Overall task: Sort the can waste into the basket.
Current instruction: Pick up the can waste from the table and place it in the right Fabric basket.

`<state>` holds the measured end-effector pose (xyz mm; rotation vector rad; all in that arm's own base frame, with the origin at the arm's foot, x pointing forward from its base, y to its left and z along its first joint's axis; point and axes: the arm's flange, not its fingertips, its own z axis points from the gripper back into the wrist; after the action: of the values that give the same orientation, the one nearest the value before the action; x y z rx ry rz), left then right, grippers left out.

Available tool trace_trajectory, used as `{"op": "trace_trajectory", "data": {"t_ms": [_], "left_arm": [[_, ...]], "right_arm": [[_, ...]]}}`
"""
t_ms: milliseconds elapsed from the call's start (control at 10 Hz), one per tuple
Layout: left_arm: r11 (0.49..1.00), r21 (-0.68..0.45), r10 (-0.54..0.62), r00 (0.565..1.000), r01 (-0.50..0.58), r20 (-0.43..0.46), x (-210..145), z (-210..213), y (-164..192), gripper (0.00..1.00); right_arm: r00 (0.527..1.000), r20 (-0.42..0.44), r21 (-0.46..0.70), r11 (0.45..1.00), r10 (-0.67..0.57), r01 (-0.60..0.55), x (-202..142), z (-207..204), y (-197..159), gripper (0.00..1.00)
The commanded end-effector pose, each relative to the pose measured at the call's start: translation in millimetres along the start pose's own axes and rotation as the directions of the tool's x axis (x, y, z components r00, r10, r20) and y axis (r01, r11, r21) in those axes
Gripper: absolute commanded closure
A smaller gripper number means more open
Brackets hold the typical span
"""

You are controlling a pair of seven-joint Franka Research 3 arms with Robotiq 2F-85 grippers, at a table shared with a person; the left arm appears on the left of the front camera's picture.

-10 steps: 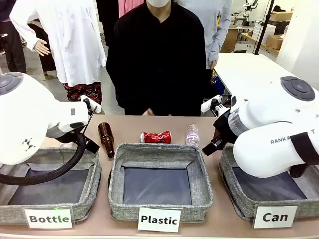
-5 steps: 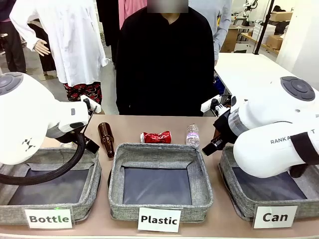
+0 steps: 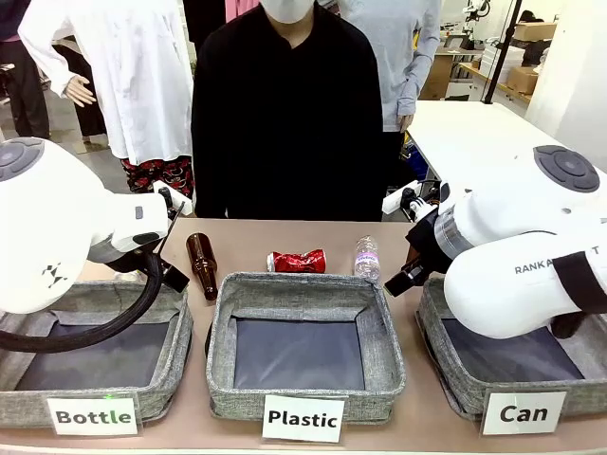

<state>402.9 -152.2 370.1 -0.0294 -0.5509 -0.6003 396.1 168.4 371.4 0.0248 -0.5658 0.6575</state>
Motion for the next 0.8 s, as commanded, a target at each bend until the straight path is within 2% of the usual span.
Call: {"op": "trace_trajectory", "data": {"t_ms": [0, 300, 400, 500, 600, 700], "left_arm": [[1.0, 0.0, 0.0, 1.0, 0.0, 0.0, 0.0, 0.1, 0.0, 0.0], [1.0, 0.0, 0.0, 1.0, 0.0, 0.0, 0.0, 0.1, 0.0, 0.0], [1.0, 0.0, 0.0, 1.0, 0.0, 0.0, 0.0, 0.0, 0.0, 0.0], [0.996, -0.084, -0.01, 0.999, 0.014, 0.049, -2.3, 27.6, 0.8, 0.0], [0.98, -0.193, 0.061, 0.997, -0.052, 0.041, -5.9, 70.1, 3.7, 0.0], [0.963, -0.229, 0.155, 0.986, -0.139, 0.054, -11.5, 111.2, 7.5, 0.0]], "right_arm": [[1.0, 0.0, 0.0, 1.0, 0.0, 0.0, 0.0, 0.0, -0.1, 0.0], [1.0, 0.0, 0.0, 1.0, 0.0, 0.0, 0.0, 0.0, 0.0, 0.0], [1.0, -0.013, -0.011, 1.0, 0.015, -0.015, 8.8, 15.2, -0.2, 0.0], [1.0, -0.017, 0.03, 0.999, 0.013, -0.012, 18.0, 36.5, -1.4, 0.0], [0.999, -0.034, 0.055, 0.998, -0.015, 0.017, 27.8, 70.9, -2.4, 0.0], [0.995, -0.027, 0.101, 0.99, -0.099, 0.101, 34.8, 109.1, -2.5, 0.0]]}}
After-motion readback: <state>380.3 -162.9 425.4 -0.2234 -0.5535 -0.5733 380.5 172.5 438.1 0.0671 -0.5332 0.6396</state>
